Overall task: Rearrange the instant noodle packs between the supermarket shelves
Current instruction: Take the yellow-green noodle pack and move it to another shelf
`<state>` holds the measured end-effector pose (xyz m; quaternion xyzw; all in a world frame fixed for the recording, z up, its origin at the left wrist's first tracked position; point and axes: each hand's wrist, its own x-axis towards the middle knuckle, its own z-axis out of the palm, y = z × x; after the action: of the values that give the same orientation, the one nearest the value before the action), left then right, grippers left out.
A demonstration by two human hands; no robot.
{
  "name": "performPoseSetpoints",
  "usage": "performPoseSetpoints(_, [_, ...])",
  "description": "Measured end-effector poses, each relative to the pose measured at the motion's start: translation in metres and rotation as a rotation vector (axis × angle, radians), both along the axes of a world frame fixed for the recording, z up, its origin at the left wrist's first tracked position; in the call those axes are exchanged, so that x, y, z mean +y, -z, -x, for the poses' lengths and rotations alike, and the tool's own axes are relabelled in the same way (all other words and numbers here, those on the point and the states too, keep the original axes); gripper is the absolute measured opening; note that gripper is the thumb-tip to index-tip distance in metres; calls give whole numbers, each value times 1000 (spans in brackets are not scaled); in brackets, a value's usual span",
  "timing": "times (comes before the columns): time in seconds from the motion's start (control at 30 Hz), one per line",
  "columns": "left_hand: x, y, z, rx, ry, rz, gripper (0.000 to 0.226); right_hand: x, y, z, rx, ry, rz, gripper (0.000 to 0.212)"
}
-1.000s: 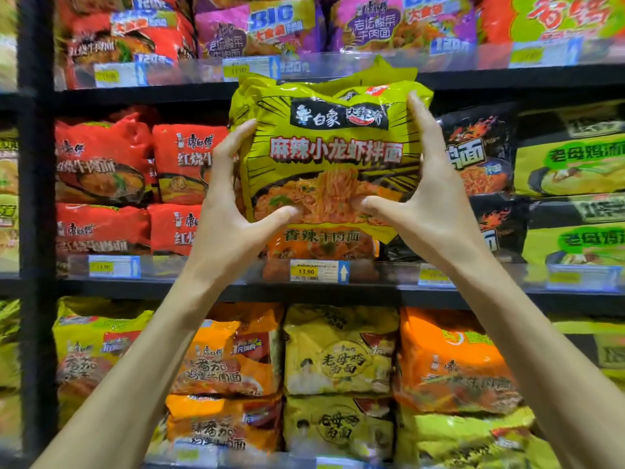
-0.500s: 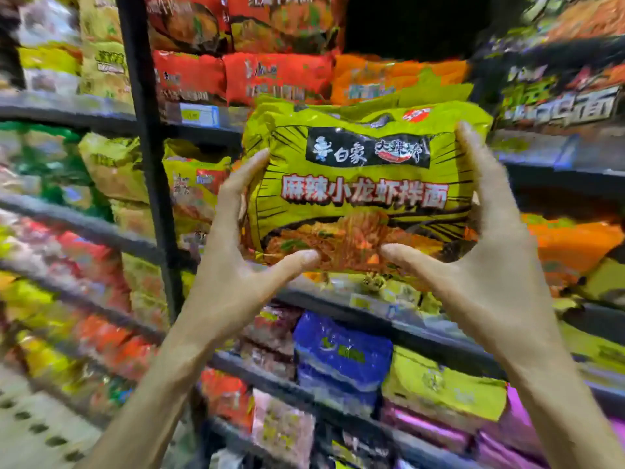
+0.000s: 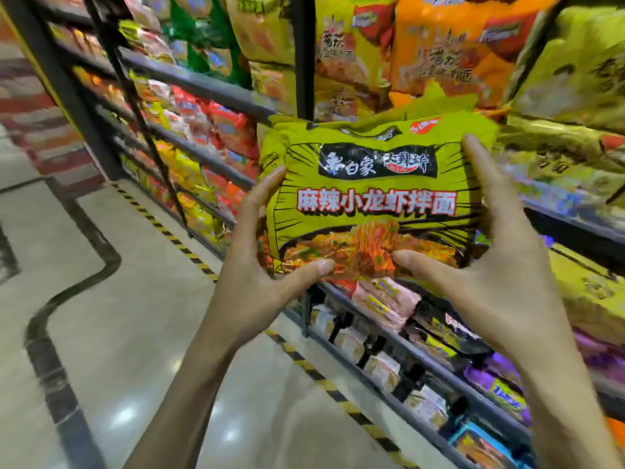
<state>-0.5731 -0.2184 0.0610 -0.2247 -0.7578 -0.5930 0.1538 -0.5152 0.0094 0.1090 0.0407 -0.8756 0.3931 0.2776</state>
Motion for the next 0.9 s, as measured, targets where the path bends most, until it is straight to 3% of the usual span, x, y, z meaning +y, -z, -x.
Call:
performPoseSetpoints(0.2, [-99,34,-29,-104,-70,-54,98,-91,35,8,-120,-189,-12,115])
performPoseSetpoints(0.6, [-297,63,-54,-242,-331,-59,98,-290,77,53,-273,-459,80,113])
performPoseSetpoints(0.9, [-389,76,-20,-305,-464,-112,95,-392,93,130,-390,-684,73,107])
